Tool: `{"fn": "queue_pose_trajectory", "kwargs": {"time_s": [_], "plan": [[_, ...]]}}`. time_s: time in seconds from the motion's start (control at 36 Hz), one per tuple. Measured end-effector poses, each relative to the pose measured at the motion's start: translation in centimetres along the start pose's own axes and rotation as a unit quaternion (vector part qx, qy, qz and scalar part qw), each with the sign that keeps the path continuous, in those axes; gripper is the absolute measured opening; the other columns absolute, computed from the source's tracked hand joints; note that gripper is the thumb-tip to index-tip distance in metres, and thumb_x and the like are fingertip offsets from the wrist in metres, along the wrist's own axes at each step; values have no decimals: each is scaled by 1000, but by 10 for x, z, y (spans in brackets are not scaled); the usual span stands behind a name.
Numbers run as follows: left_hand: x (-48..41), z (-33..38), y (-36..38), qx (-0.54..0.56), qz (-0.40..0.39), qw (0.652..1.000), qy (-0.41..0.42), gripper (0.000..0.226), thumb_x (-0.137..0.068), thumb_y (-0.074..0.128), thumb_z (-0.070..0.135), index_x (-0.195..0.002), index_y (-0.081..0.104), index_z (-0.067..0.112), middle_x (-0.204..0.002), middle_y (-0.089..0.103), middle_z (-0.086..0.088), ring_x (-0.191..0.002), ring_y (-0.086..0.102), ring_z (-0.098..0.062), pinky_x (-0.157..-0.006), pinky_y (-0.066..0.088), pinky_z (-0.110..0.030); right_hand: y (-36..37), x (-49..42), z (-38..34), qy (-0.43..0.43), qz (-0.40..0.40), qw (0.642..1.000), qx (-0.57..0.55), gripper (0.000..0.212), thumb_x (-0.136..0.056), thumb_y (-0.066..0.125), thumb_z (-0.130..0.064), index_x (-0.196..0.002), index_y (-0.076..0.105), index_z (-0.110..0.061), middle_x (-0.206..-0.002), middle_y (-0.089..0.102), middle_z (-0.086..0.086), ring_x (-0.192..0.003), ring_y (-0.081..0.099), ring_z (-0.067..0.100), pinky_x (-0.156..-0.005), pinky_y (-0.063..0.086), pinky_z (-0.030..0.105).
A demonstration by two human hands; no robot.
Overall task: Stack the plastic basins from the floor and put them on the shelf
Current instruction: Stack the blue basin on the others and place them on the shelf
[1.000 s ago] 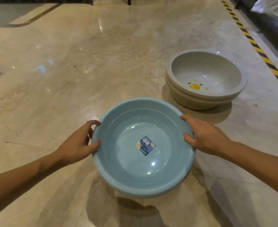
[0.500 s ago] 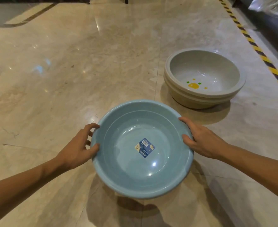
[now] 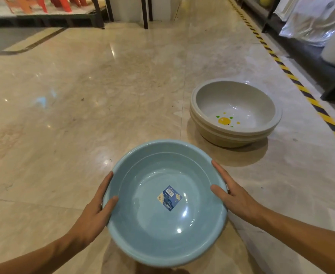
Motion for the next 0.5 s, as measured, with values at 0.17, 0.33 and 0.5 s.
{"fn": "queue_pose_trajectory", "kwargs": {"time_s": [0.17,0.33,0.5], "plan": [[0,3,-3,4,16,1000,4,56,-94,47,56,-141,22,72,-129,26,66,-130,40,11,-115,36,-37,0,0,-1,8,33,999,-12,70,-96,58,-20,-150,25,-51,-144,34,-40,-130,38,-17,-101,35,5],[2,20,-14,23,51,998,11,52,-93,60,52,-132,34,75,-138,33,55,-138,38,0,-112,37,-37,-7,-1,-11,16,56,998,-29,66,-93,61,-21,-144,36,-55,-139,41,-42,-124,49,-12,-106,46,27],[-21,66,-43,41,62,997,31,61,-97,66,24,-126,43,74,-132,41,56,-119,40,30,-108,39,-32,-31,-7,-50,-2,73,996,-50,64,-94,63,-17,-143,40,-51,-142,48,-33,-127,51,-6,-101,50,28]]}}
Point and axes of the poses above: each hand's wrist, its own x-axis away from the middle knuckle, its own y-axis out of the palm, z = x × y, the point moved 7 cm from there along -x, towards the middle knuckle
